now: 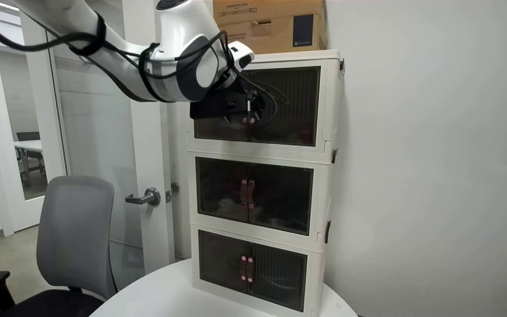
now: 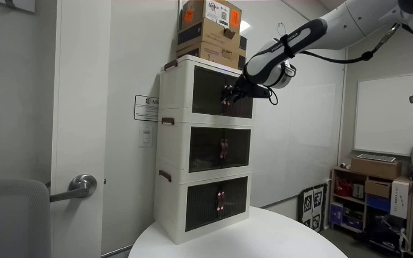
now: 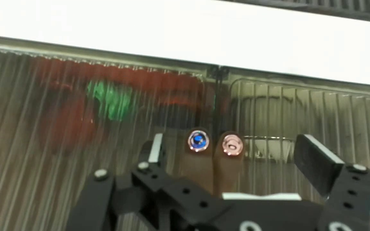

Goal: Close the topmost compartment doors

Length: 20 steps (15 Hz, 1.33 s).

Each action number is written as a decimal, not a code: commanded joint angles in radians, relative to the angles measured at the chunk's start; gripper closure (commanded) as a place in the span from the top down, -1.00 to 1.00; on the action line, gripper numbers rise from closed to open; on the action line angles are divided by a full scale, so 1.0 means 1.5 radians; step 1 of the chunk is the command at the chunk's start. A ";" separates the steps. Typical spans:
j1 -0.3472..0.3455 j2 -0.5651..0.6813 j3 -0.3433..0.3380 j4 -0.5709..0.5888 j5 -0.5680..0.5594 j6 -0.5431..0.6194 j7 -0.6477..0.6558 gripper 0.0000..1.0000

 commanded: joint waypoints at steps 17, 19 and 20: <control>-0.035 -0.161 -0.052 -0.051 0.164 -0.386 -0.192 1.00; -0.015 -0.162 -0.070 -0.021 0.150 -0.477 -0.176 1.00; -0.003 -0.165 -0.075 -0.020 0.141 -0.508 -0.159 1.00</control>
